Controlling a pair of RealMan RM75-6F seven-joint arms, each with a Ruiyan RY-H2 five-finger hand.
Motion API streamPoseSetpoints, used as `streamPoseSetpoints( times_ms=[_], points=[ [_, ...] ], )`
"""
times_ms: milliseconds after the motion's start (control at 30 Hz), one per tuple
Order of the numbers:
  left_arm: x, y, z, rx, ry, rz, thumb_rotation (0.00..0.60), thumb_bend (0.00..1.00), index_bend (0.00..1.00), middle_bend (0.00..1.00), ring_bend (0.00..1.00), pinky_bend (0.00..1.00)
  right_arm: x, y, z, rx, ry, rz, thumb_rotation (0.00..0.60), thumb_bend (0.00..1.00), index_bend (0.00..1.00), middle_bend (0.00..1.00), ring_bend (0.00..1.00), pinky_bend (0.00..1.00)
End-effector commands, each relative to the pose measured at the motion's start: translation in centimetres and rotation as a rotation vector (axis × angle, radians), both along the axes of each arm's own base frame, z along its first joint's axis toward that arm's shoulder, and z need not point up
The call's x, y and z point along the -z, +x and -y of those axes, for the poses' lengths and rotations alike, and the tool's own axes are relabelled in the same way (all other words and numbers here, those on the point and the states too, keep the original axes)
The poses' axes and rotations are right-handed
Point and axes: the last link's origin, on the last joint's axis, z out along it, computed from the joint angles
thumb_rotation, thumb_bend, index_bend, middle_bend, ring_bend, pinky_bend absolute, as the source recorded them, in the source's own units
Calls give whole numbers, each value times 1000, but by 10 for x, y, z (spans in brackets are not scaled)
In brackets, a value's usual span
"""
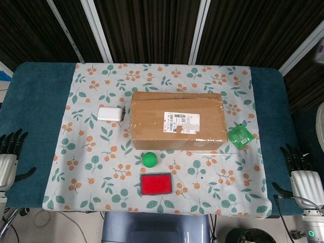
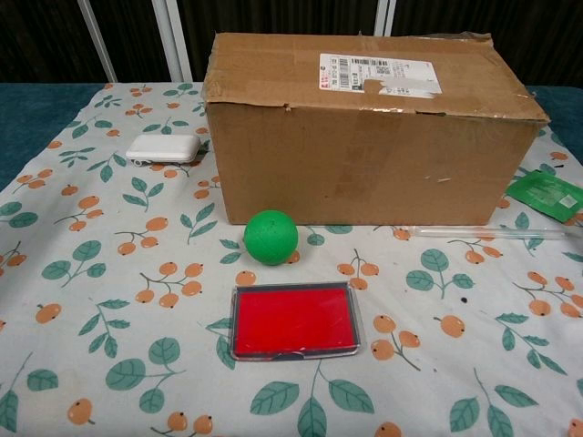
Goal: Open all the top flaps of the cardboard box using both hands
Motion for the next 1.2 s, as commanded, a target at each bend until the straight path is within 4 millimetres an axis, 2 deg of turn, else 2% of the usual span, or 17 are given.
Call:
streamPoseSetpoints(
  times_ms=[33,467,600,700,767,800,867,967,1067,1200],
  points=[
    [0,0,0,-1,0,0,600,107,0,0,0,0,0,0,0,1,0,0,600,208,0,0,0,228],
    [-2,-2,1,-7,5,3,600,107,0,0,0,0,1,3,0,-5,0,12,600,211,0,0,0,227],
    [-4,-4,2,-16,13,17,600,107,0,0,0,0,-1,15,5,-36,-13,9,600,239,0,0,0,227],
    [-4,-5,2,-28,11,24,600,107,0,0,0,0,-3,28,10,-49,-9,59,600,407,0,0,0,227],
    [-5,-4,2,-28,13,25,600,107,0,0,0,0,-5,37,16,-56,-12,86,600,583,0,0,0,227],
    [-5,-4,3,-26,14,22,600,107,0,0,0,0,-7,42,20,-62,-12,92,600,633,0,0,0,227],
    [-5,-4,3,-24,15,18,600,106,0,0,0,0,-14,55,34,-79,-10,91,600,760,0,0,0,227],
    [-4,-5,3,-27,14,14,600,107,0,0,0,0,-24,77,58,-108,-7,88,600,899,0,0,0,228],
    [-3,-6,1,-36,11,12,600,107,0,0,0,0,-33,99,88,-115,15,80,600,990,0,0,10,227],
    [-3,-7,0,-47,12,9,600,107,0,0,0,0,-34,120,121,-116,47,85,600,1000,0,20,42,232]
  ],
)
